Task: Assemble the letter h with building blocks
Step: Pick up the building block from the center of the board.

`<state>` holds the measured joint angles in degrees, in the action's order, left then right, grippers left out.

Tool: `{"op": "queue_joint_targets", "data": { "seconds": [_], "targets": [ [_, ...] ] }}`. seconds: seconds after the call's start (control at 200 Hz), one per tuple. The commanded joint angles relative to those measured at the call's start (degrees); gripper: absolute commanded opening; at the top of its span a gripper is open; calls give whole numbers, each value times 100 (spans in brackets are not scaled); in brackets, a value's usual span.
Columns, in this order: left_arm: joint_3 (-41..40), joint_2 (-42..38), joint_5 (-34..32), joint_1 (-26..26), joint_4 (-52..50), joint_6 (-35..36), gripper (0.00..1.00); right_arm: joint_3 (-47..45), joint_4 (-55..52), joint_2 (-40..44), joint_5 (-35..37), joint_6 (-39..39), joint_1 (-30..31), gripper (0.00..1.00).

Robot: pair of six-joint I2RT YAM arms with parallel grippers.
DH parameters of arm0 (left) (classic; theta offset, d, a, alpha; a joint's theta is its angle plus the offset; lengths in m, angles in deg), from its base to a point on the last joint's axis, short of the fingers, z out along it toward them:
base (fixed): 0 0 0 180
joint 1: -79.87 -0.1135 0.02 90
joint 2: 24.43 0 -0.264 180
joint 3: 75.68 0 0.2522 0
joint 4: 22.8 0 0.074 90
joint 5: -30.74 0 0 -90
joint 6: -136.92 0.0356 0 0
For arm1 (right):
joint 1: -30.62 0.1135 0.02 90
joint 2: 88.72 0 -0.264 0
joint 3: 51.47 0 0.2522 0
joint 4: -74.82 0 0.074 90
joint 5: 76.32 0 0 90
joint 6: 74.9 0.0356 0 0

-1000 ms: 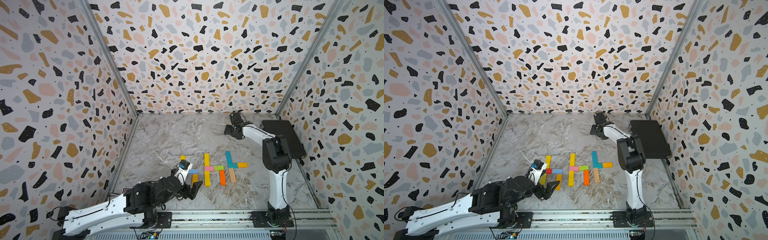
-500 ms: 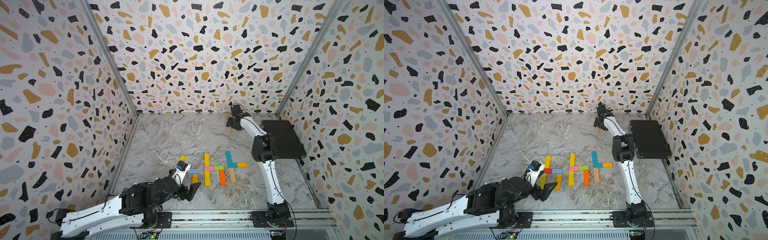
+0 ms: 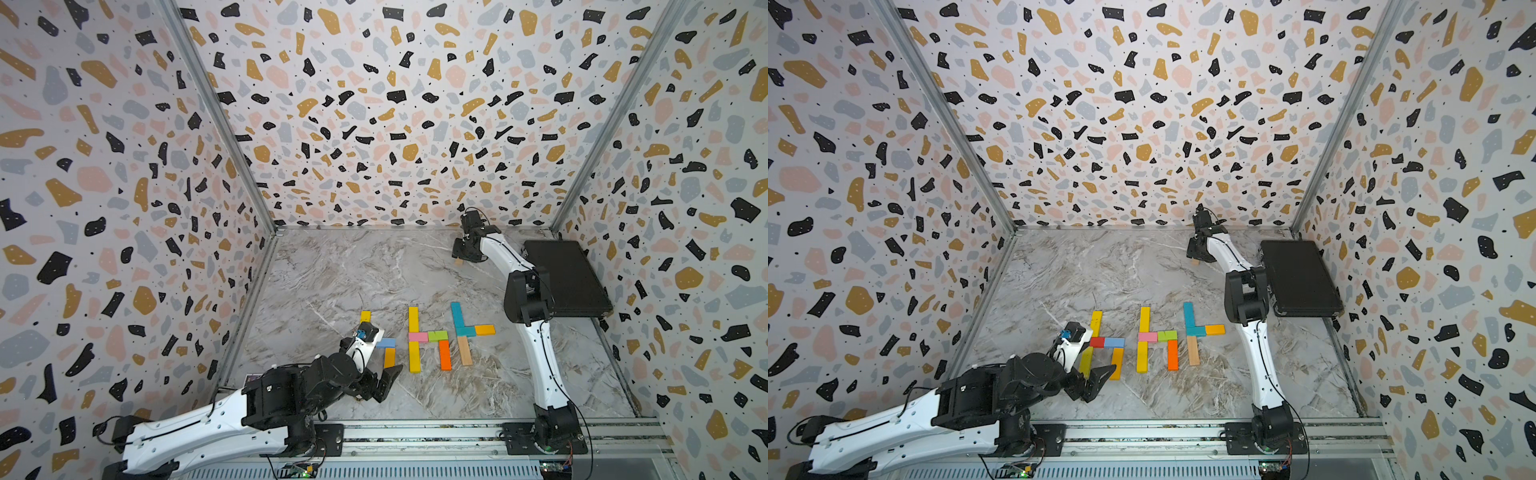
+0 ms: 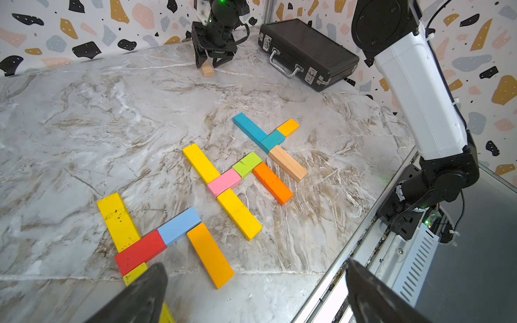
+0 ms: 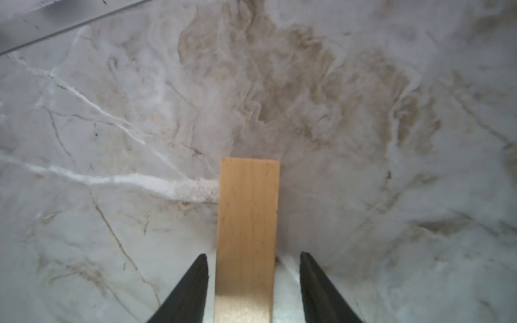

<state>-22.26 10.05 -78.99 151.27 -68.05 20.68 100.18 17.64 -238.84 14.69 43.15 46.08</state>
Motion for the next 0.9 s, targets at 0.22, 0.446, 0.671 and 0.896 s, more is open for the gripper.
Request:
{"op": "queue_joint_targets", "data": {
  "seconds": [0.22, 0.446, 0.671, 0.896],
  "targets": [
    [-6, -27, 36, -38, 236, 2, 99, -2537, 1311, 1679, -92, -607, 42, 18],
    [-31, -76, 109, -64, 285, -55, 99, -4829, 2558, 3933, -534, -925, 253, 18],
    [-82, -96, 244, -91, 417, -195, 99, -7199, 2214, 6153, -437, -462, 547, 19],
    [-174, -28, 424, -93, 585, -240, 99, -8960, 1169, 8114, -140, -126, 1068, 19]
  ]
}}
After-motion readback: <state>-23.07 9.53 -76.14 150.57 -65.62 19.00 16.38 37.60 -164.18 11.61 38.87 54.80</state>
